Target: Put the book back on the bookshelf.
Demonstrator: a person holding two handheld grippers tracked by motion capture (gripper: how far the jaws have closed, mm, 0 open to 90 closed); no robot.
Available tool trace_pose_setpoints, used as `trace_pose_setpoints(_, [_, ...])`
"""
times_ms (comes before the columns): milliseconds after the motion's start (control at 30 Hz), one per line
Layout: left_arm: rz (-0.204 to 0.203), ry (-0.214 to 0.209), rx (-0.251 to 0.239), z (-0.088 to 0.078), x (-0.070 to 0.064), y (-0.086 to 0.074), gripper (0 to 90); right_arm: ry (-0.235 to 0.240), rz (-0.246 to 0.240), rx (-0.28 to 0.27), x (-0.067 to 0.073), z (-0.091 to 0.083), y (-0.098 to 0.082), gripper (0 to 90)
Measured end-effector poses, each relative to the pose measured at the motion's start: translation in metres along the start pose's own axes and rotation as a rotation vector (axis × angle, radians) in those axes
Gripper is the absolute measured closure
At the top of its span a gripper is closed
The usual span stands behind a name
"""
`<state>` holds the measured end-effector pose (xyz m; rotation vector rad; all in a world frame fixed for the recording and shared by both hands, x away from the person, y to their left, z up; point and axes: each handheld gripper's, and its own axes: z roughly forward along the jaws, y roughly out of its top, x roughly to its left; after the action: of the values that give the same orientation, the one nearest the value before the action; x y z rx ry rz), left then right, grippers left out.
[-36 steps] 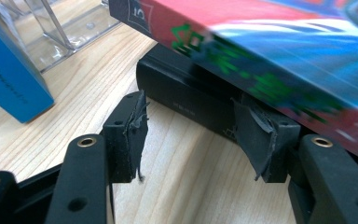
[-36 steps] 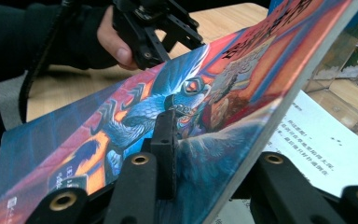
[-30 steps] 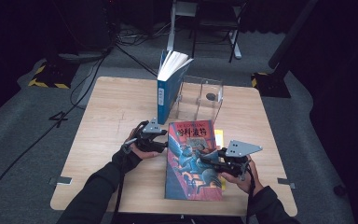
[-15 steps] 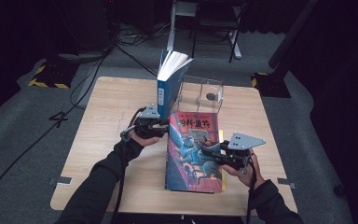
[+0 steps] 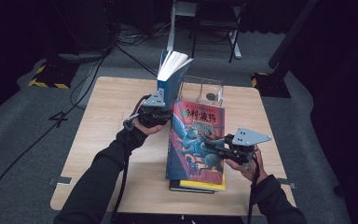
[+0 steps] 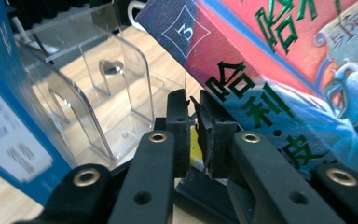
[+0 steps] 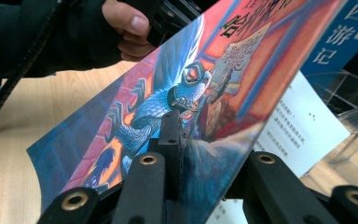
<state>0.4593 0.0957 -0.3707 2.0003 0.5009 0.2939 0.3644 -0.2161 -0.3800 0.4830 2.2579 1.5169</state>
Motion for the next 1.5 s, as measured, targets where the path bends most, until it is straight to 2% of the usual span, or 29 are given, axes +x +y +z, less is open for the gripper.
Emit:
trace_pose_setpoints(267, [0.027, -0.016, -0.055, -0.011, -0.008, 0.019, 89.3, -0.052, -0.034, -0.008, -0.001, -0.002, 0.003, 80.1])
trace_pose_setpoints(433, [0.036, -0.014, -0.075, -0.017, -0.015, 0.025, 89.5, -0.087, -0.038, -0.040, 0.001, -0.004, 0.002, 82.4])
trace_pose_setpoints(500, [0.050, -0.012, -0.077, -0.019, -0.018, 0.027, 89.5, -0.090, -0.032, -0.050, 0.001, -0.005, 0.001, 82.7])
trace_pose_setpoints(700, [0.080, -0.018, -0.103, -0.026, -0.030, 0.031, 89.5, -0.089, -0.056, -0.071, 0.008, -0.012, -0.002, 82.7])
trace_pose_setpoints(900, [0.140, -0.035, -0.117, -0.032, -0.049, 0.036, 89.5, -0.080, -0.066, -0.097, 0.014, -0.021, -0.005, 80.7])
trace_pose_setpoints(967, [0.153, -0.020, -0.112, -0.034, -0.056, 0.038, 89.5, -0.079, -0.077, -0.100, 0.017, -0.023, -0.003, 80.6])
trace_pose_setpoints(1167, [0.156, -0.021, -0.135, -0.042, -0.065, 0.033, 89.3, -0.072, -0.086, -0.104, 0.022, -0.028, -0.004, 80.8])
trace_pose_setpoints(1500, [0.155, -0.005, -0.165, -0.054, -0.077, 0.020, 84.7, -0.078, -0.107, -0.113, 0.027, -0.036, -0.004, 74.9])
